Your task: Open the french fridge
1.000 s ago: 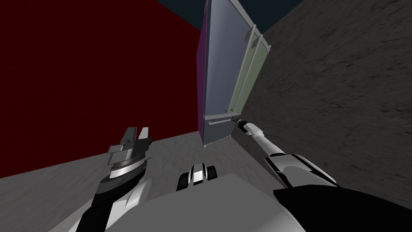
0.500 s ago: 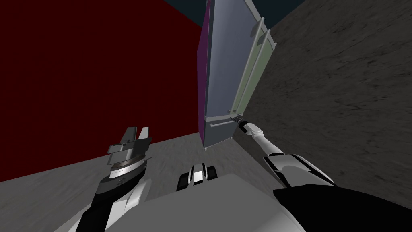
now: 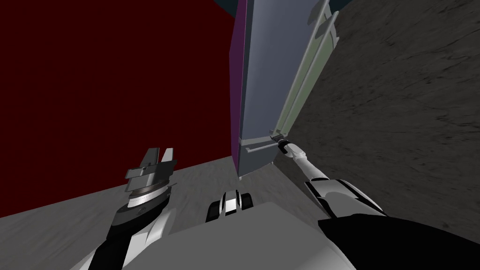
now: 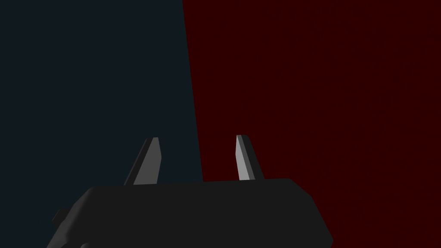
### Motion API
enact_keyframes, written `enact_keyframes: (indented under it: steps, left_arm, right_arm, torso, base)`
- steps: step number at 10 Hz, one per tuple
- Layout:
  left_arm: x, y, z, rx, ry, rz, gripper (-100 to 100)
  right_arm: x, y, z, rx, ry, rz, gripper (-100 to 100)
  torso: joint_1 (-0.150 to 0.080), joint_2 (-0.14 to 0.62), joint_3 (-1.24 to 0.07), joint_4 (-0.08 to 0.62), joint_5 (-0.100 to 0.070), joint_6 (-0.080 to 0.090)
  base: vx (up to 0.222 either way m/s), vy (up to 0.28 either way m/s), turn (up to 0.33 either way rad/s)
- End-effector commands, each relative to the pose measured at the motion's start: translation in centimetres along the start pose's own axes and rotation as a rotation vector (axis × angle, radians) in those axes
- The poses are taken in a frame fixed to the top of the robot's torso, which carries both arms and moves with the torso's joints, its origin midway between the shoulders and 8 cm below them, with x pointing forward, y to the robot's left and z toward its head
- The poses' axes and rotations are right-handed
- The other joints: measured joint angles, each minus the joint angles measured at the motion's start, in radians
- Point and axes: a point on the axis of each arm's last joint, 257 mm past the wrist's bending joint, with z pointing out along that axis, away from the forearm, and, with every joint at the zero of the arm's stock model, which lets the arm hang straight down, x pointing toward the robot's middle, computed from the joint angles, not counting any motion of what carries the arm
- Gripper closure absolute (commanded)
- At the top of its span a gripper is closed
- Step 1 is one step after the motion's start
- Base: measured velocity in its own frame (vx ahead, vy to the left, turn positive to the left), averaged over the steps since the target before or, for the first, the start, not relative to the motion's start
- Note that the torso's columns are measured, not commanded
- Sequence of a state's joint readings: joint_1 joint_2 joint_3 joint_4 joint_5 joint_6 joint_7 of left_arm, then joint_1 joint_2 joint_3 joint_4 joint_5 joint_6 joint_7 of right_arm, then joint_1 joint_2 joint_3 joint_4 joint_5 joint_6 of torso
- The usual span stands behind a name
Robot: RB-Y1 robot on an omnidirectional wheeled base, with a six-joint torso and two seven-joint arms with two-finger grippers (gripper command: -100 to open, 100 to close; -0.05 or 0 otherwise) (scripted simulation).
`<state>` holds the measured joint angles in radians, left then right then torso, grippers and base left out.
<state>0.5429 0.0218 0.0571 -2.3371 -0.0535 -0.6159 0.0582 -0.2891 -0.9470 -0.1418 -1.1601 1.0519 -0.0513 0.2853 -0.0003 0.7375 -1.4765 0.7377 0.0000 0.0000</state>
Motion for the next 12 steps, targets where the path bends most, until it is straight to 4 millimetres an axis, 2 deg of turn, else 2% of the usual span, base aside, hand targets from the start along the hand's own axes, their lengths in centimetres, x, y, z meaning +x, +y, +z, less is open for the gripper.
enact_keyframes:
  steps: [1, 2, 3, 4, 5, 6, 11, 12]
  left_arm:
    - [0.0, 0.0, 0.0, 0.000, 0.000, 0.000, 0]
    - [0.0, 0.0, 0.0, 0.000, 0.000, 0.000, 0]
    - [0.0, 0.0, 0.0, 0.000, 0.000, 0.000, 0]
    - [0.0, 0.0, 0.0, 0.000, 0.000, 0.000, 0]
    - [0.0, 0.0, 0.0, 0.000, 0.000, 0.000, 0]
    - [0.0, 0.0, 0.0, 0.000, 0.000, 0.000, 0]
    - [0.0, 0.0, 0.0, 0.000, 0.000, -0.001, 0]
    - [0.0, 0.0, 0.0, 0.000, 0.000, 0.000, 0]
  right_arm:
    - [0.2, -0.5, -0.2, 0.018, 0.007, 0.002, -100]
    - [0.1, -2.0, -0.1, 0.029, 0.011, 0.003, -100]
    - [0.2, -1.4, -0.2, 0.027, 0.011, 0.003, -100]
    - [0.3, -1.6, -0.2, 0.028, 0.011, 0.003, 100]
    - [1.6, -4.0, -0.5, 0.078, 0.043, -0.003, 100]
    - [1.6, -4.0, -0.5, 0.078, 0.043, -0.003, 100]
    - [5.0, -8.9, -1.8, 0.184, 0.123, -0.016, 100]
    - [5.0, -8.9, -1.8, 0.184, 0.123, -0.016, 100]
  torso:
    - [-0.001, 0.000, 0.000, 0.000, 0.000, 0.000]
    - [0.000, 0.005, 0.003, 0.001, 0.000, 0.000]
    - [0.001, 0.003, 0.003, 0.002, 0.000, 0.000]
    - [0.001, 0.004, 0.002, 0.001, 0.000, -0.001]
    - [0.002, 0.003, 0.002, -0.001, -0.001, -0.004]
    - [0.006, 0.002, 0.002, -0.001, 0.000, 0.004]
    - [0.006, -0.001, 0.000, -0.001, 0.001, -0.003]
    - [0.004, -0.001, -0.001, 0.000, 0.002, -0.004]
  base:
    - [0.102, -0.005, 0.003]
    - [0.124, 0.011, 0.049]
    - [0.077, 0.004, -0.005]
    - [0.014, -0.009, -0.035]
    - [-0.018, 0.143, -0.105]
    - [-0.020, 0.213, -0.124]
    - [-0.036, 0.227, -0.121]
    - [-0.053, 0.139, -0.069]
